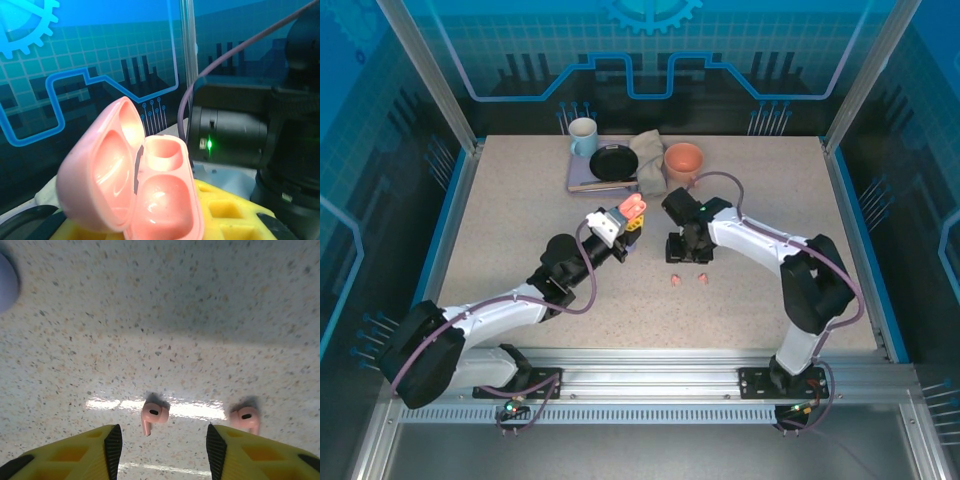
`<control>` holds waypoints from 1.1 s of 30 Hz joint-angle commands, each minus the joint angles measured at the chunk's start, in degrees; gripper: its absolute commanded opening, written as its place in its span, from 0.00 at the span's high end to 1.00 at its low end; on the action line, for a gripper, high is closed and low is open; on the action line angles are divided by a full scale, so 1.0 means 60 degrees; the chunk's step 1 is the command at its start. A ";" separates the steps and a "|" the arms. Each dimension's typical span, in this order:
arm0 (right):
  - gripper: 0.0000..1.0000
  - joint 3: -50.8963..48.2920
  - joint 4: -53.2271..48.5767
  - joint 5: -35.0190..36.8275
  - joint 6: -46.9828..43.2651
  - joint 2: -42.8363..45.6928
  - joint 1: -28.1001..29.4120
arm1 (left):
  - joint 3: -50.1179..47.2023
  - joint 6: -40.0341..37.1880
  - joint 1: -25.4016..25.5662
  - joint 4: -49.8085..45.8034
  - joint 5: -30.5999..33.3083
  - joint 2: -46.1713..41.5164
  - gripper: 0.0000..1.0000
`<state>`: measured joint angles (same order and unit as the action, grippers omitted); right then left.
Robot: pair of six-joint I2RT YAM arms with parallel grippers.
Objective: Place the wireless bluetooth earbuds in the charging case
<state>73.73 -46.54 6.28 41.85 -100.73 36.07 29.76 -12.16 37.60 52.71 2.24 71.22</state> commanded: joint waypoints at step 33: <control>0.52 0.0247 0.0129 0.0488 0.3522 -0.1895 0.0627 | -0.0342 0.0387 -0.0285 0.0013 -0.0230 -0.0789 1.00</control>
<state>74.81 -46.00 7.57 61.73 -111.04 40.29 28.21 -10.46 36.42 52.14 2.09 67.40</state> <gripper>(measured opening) 0.484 0.238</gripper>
